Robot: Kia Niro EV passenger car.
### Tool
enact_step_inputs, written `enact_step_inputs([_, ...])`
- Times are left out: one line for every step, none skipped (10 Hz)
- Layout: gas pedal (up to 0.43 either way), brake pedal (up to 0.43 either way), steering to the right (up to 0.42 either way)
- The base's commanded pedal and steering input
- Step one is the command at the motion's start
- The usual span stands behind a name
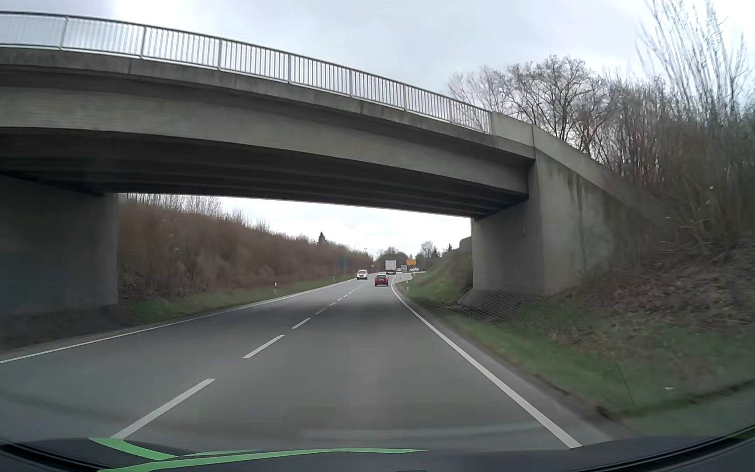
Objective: Follow the waypoints while adhering to traffic rules and regulations
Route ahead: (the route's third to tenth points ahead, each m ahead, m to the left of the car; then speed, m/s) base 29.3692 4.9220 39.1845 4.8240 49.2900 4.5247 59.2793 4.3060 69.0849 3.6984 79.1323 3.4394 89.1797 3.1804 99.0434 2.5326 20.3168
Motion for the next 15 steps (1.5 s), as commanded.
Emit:
enact_step_inputs([0.157, 0.000, 0.002])
enact_step_inputs([0.157, 0.000, 0.002])
enact_step_inputs([0.157, 0.000, 0.001])
enact_step_inputs([0.169, 0.000, 0.000])
enact_step_inputs([0.169, 0.000, 0.000])
enact_step_inputs([0.169, 0.000, 0.000])
enact_step_inputs([0.169, 0.000, 0.000])
enact_step_inputs([0.169, 0.000, 0.000])
enact_step_inputs([0.169, 0.000, 0.000])
enact_step_inputs([0.169, 0.000, 0.000])
enact_step_inputs([0.169, 0.000, 0.000])
enact_step_inputs([0.169, 0.000, 0.000])
enact_step_inputs([0.169, 0.000, 0.000])
enact_step_inputs([0.169, 0.000, 0.000])
enact_step_inputs([0.169, 0.000, 0.001])
